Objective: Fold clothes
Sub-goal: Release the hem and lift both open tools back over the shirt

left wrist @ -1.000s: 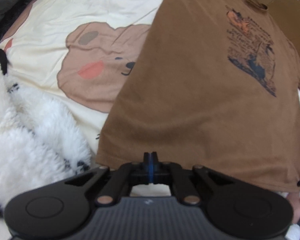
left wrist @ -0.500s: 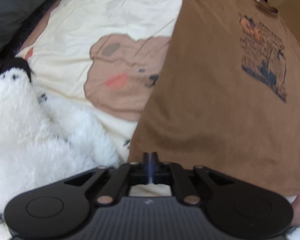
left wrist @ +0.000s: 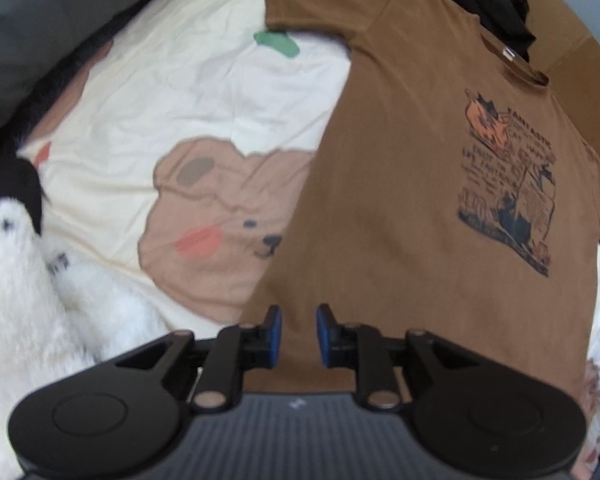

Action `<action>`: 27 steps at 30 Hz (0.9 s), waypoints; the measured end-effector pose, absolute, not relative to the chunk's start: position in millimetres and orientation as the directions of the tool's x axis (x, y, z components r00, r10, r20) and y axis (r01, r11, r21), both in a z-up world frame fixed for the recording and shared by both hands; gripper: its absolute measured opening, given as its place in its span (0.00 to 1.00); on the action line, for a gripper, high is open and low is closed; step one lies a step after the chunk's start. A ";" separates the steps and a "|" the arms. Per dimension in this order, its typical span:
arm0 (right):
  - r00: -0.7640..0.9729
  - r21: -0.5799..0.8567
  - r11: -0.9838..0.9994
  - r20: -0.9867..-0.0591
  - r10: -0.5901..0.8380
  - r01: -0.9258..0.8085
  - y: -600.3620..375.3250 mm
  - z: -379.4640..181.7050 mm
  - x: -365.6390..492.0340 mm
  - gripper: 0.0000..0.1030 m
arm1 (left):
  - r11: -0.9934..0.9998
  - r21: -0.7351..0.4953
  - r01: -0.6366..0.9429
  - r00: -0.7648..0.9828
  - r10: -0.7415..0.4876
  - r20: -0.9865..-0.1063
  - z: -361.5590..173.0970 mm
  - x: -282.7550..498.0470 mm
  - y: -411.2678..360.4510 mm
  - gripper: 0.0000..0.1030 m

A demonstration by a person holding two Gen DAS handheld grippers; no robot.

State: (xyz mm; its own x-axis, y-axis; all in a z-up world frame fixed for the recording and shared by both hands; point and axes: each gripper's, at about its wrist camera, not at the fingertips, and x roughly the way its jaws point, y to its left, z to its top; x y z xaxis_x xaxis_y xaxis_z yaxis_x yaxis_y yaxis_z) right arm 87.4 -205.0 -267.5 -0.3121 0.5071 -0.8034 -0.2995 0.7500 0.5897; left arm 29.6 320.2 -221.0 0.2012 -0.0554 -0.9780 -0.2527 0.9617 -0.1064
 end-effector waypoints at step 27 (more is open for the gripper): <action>0.279 0.213 0.874 -0.891 0.357 -0.437 -177.2 -72.3 182.1 0.56 | 0.996 -0.071 -0.046 0.437 -0.044 -0.898 -73.4 152.1 252.4 0.51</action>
State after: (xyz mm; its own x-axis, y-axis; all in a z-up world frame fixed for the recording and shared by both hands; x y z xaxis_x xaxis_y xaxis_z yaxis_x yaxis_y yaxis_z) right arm 182.1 -177.2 -72.3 0.2795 0.3570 -0.8913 -0.4373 0.8738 0.2129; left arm 152.1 252.4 -73.4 0.4373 -0.0439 -0.8982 -0.0460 0.9964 -0.0711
